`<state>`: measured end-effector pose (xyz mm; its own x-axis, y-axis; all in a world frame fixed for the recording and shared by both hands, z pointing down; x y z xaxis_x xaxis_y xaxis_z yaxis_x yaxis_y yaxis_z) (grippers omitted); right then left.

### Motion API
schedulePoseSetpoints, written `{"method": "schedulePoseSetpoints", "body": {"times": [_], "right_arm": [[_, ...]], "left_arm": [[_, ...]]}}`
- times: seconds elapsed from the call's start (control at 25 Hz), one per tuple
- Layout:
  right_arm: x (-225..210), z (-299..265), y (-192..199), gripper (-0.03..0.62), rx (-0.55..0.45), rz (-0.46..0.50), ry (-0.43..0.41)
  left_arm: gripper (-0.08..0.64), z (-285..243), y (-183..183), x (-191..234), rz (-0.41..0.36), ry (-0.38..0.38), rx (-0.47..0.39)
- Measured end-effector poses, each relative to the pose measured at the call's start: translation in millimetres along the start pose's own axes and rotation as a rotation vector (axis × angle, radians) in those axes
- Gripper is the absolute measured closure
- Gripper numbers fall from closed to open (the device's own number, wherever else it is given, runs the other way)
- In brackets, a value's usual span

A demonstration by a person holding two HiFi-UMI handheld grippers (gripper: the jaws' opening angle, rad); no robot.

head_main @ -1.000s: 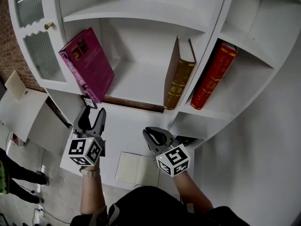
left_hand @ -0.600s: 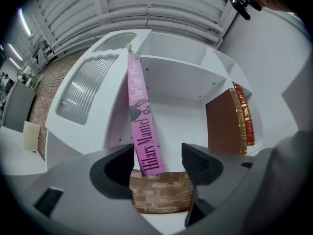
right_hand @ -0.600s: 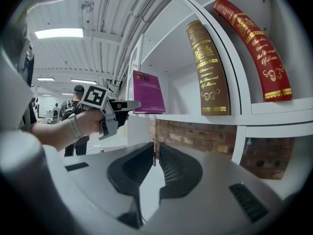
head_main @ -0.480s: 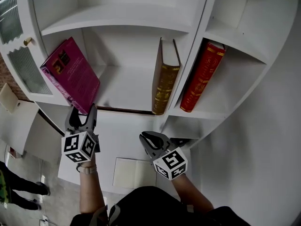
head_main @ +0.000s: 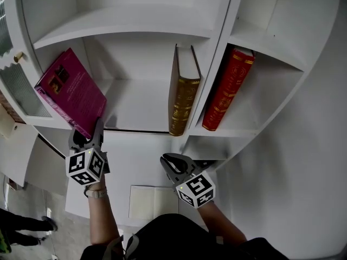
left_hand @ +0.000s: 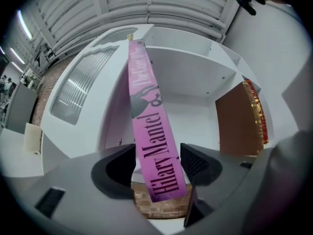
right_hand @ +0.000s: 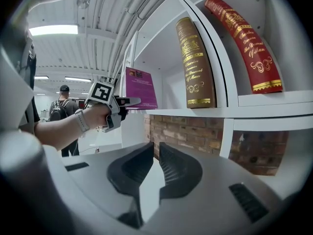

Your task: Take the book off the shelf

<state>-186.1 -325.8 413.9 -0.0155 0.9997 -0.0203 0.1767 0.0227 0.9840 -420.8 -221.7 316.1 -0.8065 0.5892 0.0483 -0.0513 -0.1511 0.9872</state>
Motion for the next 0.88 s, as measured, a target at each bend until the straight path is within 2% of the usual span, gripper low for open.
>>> {"method": "schedulePoseSetpoints", "body": {"times": [0.28, 0.64, 0.88], "right_arm": [[-6, -5, 1, 0.569, 0.003, -0.007, 0.010], [-6, -7, 4, 0.569, 0.008, -0.010, 0.014], [-5, -7, 6, 0.569, 0.010, -0.014, 0.011]], "left_arm": [[0.366, -11, 4, -1, -0.024, 0.001, 0.013], [0.386, -10, 3, 1, 0.012, 0.029, -0.014], [0.398, -7, 2, -1, -0.013, 0.046, -0.017]]}}
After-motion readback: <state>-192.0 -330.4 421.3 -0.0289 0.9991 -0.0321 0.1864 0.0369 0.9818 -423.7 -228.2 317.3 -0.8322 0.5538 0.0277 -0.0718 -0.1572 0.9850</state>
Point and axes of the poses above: the fingertips, and each gripper's own axes: z backward along the fingers, x to its left, y out of its underside, the point moved 2 cm from there along z, backward along the fingers, and after that the axes turned 2 degrees about -z, right-handed, at the moved point
